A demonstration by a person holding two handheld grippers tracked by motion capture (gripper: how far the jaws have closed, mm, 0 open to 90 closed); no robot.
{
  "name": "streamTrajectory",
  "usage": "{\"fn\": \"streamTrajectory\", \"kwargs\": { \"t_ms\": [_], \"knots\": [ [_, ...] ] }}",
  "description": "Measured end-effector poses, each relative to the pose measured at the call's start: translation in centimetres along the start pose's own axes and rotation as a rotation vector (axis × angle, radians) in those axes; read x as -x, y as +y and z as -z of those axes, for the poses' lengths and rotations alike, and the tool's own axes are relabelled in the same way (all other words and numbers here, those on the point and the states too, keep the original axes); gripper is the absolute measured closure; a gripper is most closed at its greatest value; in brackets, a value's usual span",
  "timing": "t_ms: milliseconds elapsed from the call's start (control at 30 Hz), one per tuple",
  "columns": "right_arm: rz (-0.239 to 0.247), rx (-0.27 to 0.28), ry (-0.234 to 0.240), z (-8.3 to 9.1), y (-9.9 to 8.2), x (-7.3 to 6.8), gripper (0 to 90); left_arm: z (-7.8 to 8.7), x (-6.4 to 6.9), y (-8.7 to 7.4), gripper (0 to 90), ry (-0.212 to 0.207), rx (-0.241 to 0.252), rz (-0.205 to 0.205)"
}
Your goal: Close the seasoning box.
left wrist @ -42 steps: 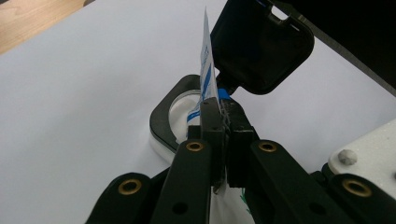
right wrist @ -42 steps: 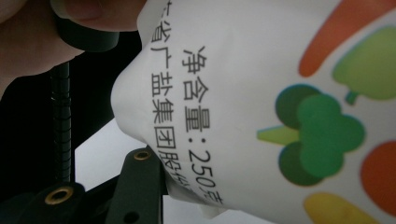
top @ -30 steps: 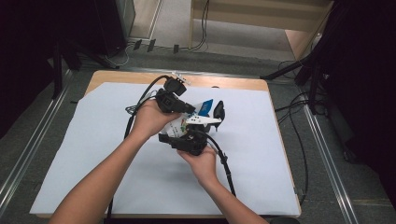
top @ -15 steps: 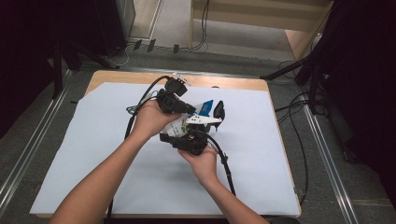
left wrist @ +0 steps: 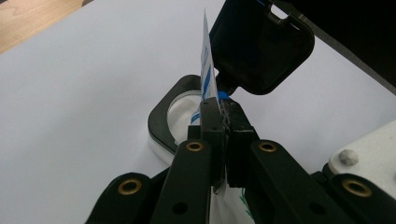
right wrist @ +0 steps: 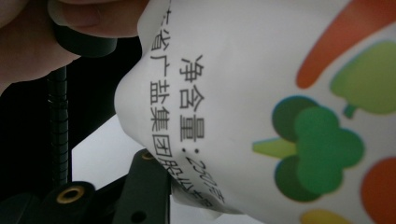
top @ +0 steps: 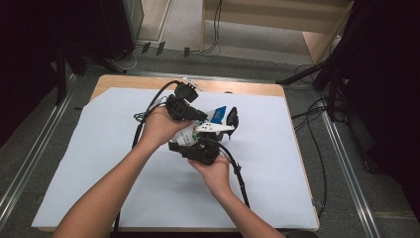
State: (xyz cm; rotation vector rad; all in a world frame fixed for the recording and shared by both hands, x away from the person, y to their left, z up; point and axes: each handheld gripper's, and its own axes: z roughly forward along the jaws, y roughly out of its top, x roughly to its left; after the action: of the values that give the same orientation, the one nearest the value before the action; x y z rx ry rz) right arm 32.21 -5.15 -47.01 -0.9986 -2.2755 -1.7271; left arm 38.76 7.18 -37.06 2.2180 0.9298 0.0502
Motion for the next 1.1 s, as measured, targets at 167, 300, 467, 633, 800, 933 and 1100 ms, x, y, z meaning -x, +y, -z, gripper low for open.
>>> {"fn": "streamTrajectory", "kwargs": {
  "t_ms": [167,300,467,633,800,933,1100],
  "knots": [
    [0.013,-0.004,-0.007,0.0,0.01,-0.07,63.8,0.08,-0.02,0.01,90.0,0.002,0.006,0.001],
    [0.0,0.0,-0.003,0.02,0.03,0.01,65.6,0.02,0.09,0.03,90.0,0.001,0.005,-0.002],
    [-0.014,0.004,0.006,0.17,0.07,0.15,67.9,0.02,0.21,0.07,90.0,0.002,0.01,-0.003],
    [-0.016,0.016,0.002,0.28,0.12,0.12,69.5,0.03,0.29,0.2,90.0,-0.001,0.011,-0.002],
    [-0.018,0.017,0.003,0.35,0.19,0.13,69.7,0.0,0.34,0.44,90.0,0.005,-0.005,-0.01],
    [-0.019,0.014,0.015,0.41,0.3,0.17,68.9,-0.04,0.32,0.63,90.0,0.007,-0.017,-0.009],
    [-0.021,0.013,0.026,0.35,0.37,0.16,66.7,-0.03,0.32,0.85,90.0,0.011,-0.03,-0.009]
  ]
}}
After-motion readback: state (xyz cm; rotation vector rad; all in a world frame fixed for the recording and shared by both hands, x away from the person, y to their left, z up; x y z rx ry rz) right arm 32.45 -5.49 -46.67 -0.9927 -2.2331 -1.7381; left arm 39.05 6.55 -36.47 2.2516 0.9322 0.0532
